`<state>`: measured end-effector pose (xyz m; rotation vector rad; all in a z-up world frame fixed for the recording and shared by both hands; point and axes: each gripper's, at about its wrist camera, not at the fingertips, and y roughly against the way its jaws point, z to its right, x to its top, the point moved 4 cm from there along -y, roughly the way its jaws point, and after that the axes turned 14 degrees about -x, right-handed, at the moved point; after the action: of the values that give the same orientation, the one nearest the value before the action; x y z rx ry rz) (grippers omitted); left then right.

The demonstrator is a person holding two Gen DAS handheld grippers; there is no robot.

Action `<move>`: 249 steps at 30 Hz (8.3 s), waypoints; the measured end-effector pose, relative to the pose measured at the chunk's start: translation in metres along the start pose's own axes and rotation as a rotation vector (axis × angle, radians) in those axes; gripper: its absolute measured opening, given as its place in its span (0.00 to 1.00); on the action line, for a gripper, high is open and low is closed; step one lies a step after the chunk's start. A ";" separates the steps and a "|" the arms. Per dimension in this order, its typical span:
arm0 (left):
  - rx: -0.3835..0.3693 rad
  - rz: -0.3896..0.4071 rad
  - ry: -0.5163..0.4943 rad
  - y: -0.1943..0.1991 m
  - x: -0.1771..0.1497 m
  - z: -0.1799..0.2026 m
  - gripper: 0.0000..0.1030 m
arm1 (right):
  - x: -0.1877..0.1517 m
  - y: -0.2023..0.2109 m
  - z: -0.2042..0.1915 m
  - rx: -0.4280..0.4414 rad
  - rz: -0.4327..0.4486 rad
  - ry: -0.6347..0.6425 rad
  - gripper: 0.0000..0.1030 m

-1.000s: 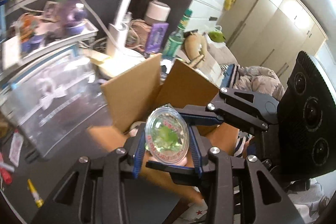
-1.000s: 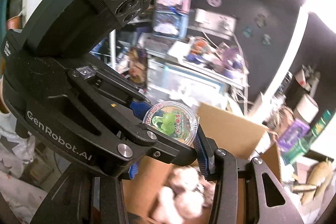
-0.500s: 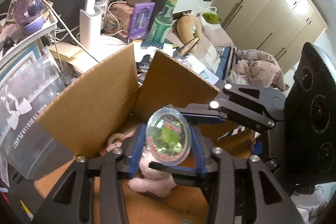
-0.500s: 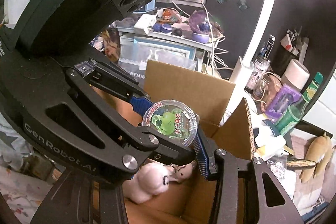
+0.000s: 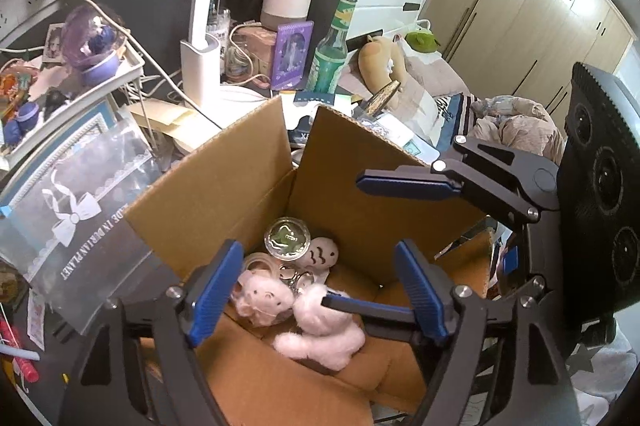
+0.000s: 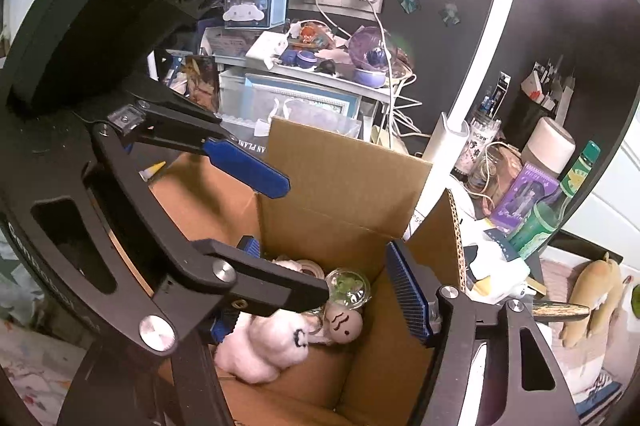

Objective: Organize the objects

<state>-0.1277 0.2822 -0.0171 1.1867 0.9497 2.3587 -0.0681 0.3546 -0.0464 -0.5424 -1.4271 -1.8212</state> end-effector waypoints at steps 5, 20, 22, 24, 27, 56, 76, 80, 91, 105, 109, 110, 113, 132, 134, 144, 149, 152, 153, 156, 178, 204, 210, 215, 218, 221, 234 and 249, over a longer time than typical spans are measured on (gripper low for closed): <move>0.014 0.033 -0.016 0.017 -0.008 0.005 0.75 | 0.001 0.008 -0.006 -0.015 0.004 0.010 0.61; 0.170 0.243 0.023 0.120 -0.062 -0.018 0.80 | 0.035 0.024 -0.075 0.051 0.066 0.078 0.61; 0.201 0.265 0.042 0.134 -0.075 -0.026 0.83 | 0.041 0.023 -0.093 0.080 0.078 0.102 0.61; 0.226 0.281 0.065 0.145 -0.088 -0.036 0.84 | 0.047 0.022 -0.114 0.111 0.088 0.129 0.61; 0.252 0.308 0.110 0.165 -0.112 -0.053 0.84 | 0.052 0.021 -0.146 0.164 0.099 0.162 0.61; 0.244 0.405 0.432 0.207 -0.299 -0.159 0.86 | 0.060 -0.147 -0.318 0.297 -0.085 0.059 0.34; 0.208 0.375 0.430 0.189 -0.291 -0.155 0.86 | 0.037 -0.135 -0.300 0.298 -0.069 0.173 0.16; 0.198 0.365 0.426 0.182 -0.287 -0.152 0.86 | 0.026 -0.127 -0.294 0.328 -0.064 0.192 0.17; 0.157 0.354 0.437 0.161 -0.278 -0.147 0.86 | 0.003 -0.107 -0.284 0.338 -0.042 0.230 0.16; 0.021 0.425 0.366 0.157 -0.231 -0.122 0.57 | 0.026 -0.020 -0.246 0.385 0.104 0.189 0.16; -0.055 0.445 0.329 0.160 -0.214 -0.109 0.48 | 0.026 -0.006 -0.234 0.352 0.138 0.213 0.16; -0.072 0.446 0.322 0.159 -0.210 -0.106 0.46 | 0.025 -0.004 -0.231 0.344 0.145 0.215 0.16; -0.077 0.441 0.304 0.157 -0.201 -0.099 0.43 | 0.023 0.001 -0.221 0.332 0.155 0.201 0.16; -0.182 0.435 0.195 0.146 -0.146 -0.060 0.21 | 0.033 0.033 -0.155 0.329 0.190 0.087 0.16; -0.181 0.430 0.174 0.146 -0.134 -0.054 0.21 | 0.036 0.037 -0.145 0.317 0.197 0.077 0.16; -0.230 0.361 0.101 0.117 -0.068 -0.030 0.21 | 0.041 0.042 -0.081 0.264 0.168 -0.004 0.16; -0.270 0.313 0.085 0.092 -0.039 -0.022 0.21 | 0.034 0.037 -0.046 0.238 0.123 -0.059 0.16; -0.286 0.278 0.076 0.073 -0.024 -0.018 0.21 | 0.027 0.033 -0.026 0.217 0.090 -0.083 0.16; -0.290 0.270 0.076 0.068 -0.022 -0.017 0.21 | 0.025 0.031 -0.020 0.210 0.076 -0.089 0.16; -0.304 0.240 0.079 0.052 -0.013 -0.015 0.21 | 0.017 0.025 -0.004 0.203 0.041 -0.115 0.16; 0.032 0.325 0.003 0.083 -0.037 0.000 0.89 | 0.010 0.021 0.017 0.149 0.035 -0.143 0.41; 0.535 0.627 0.077 0.170 -0.124 -0.004 0.99 | 0.022 0.043 -0.029 0.118 0.275 -0.112 0.90; 0.544 0.628 0.083 0.169 -0.124 -0.001 0.99 | 0.019 0.044 -0.022 0.127 0.266 -0.144 0.90; 0.548 0.628 0.080 0.169 -0.124 -0.001 1.00 | 0.016 0.045 -0.018 0.128 0.259 -0.158 0.90; 0.553 0.629 0.081 0.168 -0.125 0.000 0.99 | 0.015 0.046 -0.017 0.130 0.256 -0.162 0.90; 0.554 0.629 0.083 0.168 -0.125 0.001 0.99 | 0.015 0.045 -0.017 0.129 0.258 -0.159 0.90; 0.574 0.629 0.095 0.168 -0.125 0.001 0.99 | 0.014 0.045 -0.017 0.129 0.256 -0.163 0.90; 0.567 0.622 0.124 0.168 -0.125 -0.003 1.00 | 0.013 0.046 -0.019 0.126 0.254 -0.165 0.90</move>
<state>-0.0553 0.0898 0.0252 1.7690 1.5451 2.7425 -0.0388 0.3284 -0.0133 -0.7859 -1.4944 -1.5047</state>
